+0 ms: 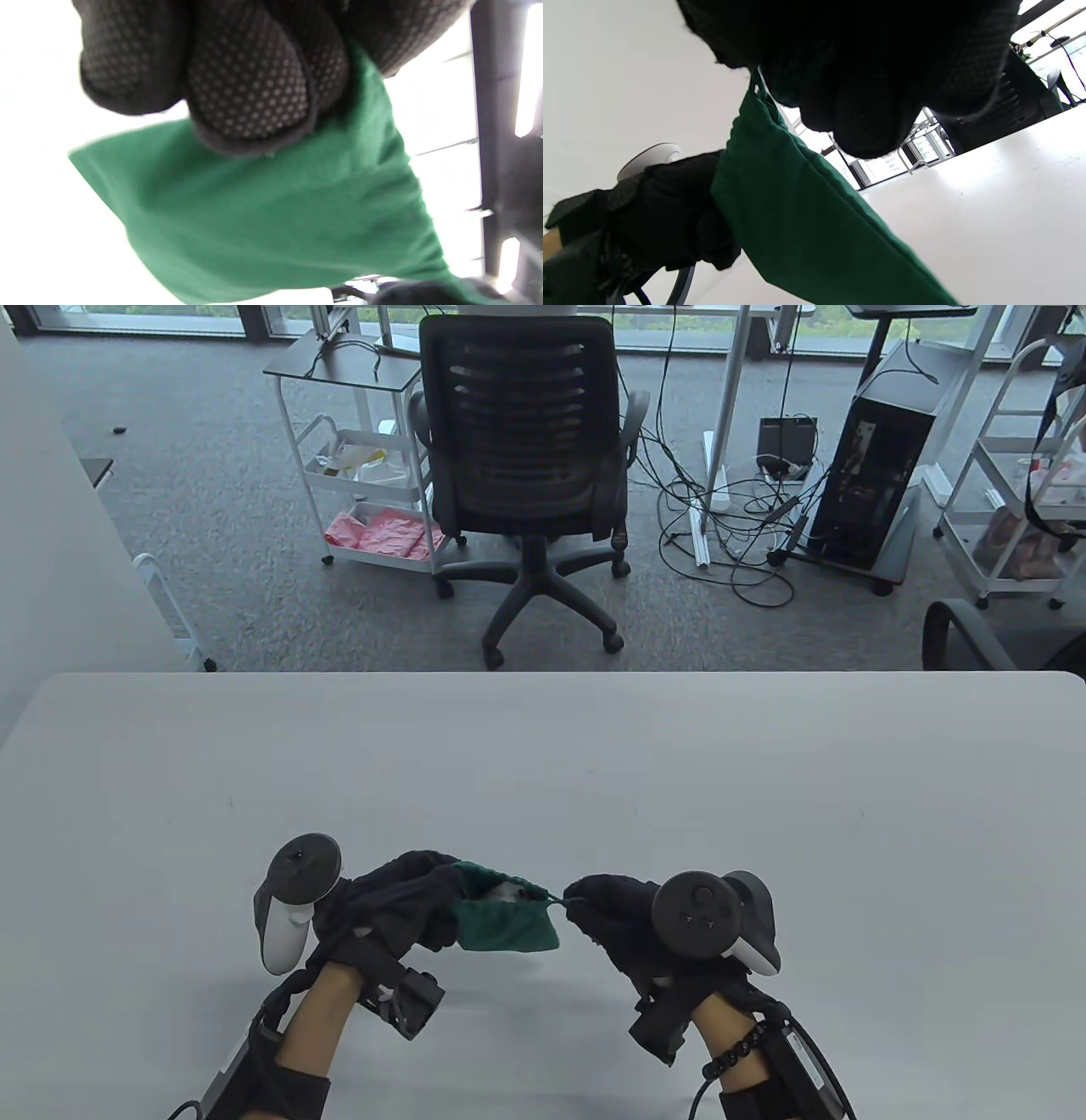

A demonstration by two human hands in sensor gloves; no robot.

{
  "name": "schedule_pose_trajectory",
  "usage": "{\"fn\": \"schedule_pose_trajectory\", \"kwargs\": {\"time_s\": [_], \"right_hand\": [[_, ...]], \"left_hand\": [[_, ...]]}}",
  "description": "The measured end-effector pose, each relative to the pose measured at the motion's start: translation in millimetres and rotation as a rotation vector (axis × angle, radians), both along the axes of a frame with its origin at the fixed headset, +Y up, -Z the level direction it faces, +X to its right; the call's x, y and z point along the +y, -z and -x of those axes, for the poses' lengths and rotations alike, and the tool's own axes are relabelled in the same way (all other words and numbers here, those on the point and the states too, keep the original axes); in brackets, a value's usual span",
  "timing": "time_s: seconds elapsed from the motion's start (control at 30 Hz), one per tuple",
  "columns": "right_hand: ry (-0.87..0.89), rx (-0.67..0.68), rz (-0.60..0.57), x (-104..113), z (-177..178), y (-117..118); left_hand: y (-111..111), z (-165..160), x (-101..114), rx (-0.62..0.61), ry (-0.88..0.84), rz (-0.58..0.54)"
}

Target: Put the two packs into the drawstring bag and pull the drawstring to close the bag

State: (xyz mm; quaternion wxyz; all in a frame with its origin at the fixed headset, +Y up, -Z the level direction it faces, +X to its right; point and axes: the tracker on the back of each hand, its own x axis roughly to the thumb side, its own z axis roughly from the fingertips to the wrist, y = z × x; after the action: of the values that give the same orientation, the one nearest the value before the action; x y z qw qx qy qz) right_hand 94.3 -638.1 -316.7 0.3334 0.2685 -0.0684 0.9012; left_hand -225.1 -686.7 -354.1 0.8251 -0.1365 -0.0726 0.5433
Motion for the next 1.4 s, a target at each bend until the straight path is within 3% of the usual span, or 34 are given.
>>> {"fn": "schedule_pose_trajectory", "kwargs": {"time_s": [0.23, 0.43, 0.53, 0.7, 0.8, 0.9, 1.0, 1.4], "right_hand": [[0.060, -0.042, -0.114, 12, 2, -10], [0.035, -0.059, -0.165, 19, 3, -15], [0.051, -0.056, -0.164, 21, 3, -16], [0.047, -0.062, -0.177, 23, 3, -17], [0.052, -0.053, -0.173, 22, 5, -17], [0.034, -0.028, -0.178, 22, 10, -19], [0.024, -0.020, -0.193, 23, 13, -20], [-0.100, -0.045, -0.183, 17, 15, -18]], "left_hand": [[-1, -19, -14, -0.096, 0.079, 0.101], [-3, -33, -19, -0.189, 0.108, 0.124], [-4, -36, -13, -0.186, 0.138, 0.044], [-15, -48, 20, -0.222, 0.247, -0.362], [-28, -67, 34, -0.280, 0.321, -0.534], [-37, -86, 40, -0.332, 0.404, -0.629], [-39, -93, 41, -0.320, 0.441, -0.672], [-39, -85, 33, -0.257, 0.432, -0.650]]}}
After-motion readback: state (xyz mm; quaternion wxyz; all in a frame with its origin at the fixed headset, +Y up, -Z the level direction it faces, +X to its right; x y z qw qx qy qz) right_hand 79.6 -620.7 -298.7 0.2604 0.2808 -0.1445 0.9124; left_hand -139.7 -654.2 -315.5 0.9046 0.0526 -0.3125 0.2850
